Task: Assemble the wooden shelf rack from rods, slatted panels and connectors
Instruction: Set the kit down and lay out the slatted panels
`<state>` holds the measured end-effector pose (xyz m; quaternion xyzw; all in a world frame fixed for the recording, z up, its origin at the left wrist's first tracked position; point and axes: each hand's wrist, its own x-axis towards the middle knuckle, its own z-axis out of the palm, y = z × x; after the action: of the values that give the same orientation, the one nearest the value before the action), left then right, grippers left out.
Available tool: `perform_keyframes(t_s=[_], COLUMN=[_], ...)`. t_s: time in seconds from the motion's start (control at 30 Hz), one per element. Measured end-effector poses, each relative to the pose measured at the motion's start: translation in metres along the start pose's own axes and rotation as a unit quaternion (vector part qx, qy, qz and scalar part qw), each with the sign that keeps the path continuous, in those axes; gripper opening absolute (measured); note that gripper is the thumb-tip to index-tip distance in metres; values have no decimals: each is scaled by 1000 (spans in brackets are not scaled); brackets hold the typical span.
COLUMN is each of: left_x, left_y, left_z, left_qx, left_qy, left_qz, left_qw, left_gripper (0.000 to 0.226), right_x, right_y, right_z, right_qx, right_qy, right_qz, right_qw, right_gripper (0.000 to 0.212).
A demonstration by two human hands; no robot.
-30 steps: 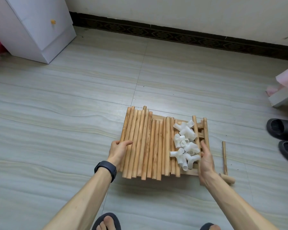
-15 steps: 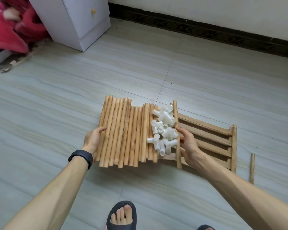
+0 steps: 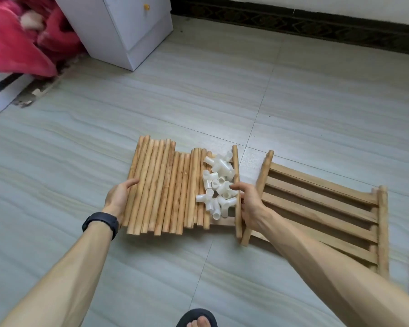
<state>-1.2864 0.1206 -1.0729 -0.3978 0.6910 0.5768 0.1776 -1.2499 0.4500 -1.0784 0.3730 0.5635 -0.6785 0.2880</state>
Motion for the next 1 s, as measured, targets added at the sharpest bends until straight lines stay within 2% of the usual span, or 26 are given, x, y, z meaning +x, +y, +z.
perform_keyframes(t_s=[0.07,0.13,0.23,0.37,0.47,0.57,0.67,0.77,0.83,0.93,1.0], left_x=[5,6,-1,-14,-25,-38,-44,-48,-51,-54,-55], left_y=[4,5,-1,-20,-34,-48,-58,-61,-64,-65,-65], left_z=[11,24,49,87,116,142,160,172,178,184,187], left_qx=[18,29,31,46,85,113,158,193,217,229,233], left_qy=[-19,-33,-64,-101,-84,-68,-46,-49,-54,-50,-45], left_qz=[11,15,9,19,50,74,85,90,97,101,97], left_qw=[1000,999,997,994,992,988,983,976,970,967,966], left_gripper=[37,37,40,70,83,75,71,75,79,80,81], right_x=[-2,-3,-6,-15,-27,-39,-46,-53,-56,-64,-65], right_y=[3,8,20,38,51,65,71,76,82,88,91], right_z=[-5,-16,-41,-79,-108,-130,-143,-153,-166,-191,-210], right_qx=[-1,-7,-13,4,12,21,27,-66,-164,-239,-304], right_qy=[20,39,75,134,164,181,196,191,235,367,417], right_qz=[9,6,-12,-21,-26,-34,-34,-39,-60,-151,-159], right_qw=[1000,999,997,991,986,983,980,979,956,886,842], right_gripper=[65,67,49,52,35,17,16,17,16,25,37])
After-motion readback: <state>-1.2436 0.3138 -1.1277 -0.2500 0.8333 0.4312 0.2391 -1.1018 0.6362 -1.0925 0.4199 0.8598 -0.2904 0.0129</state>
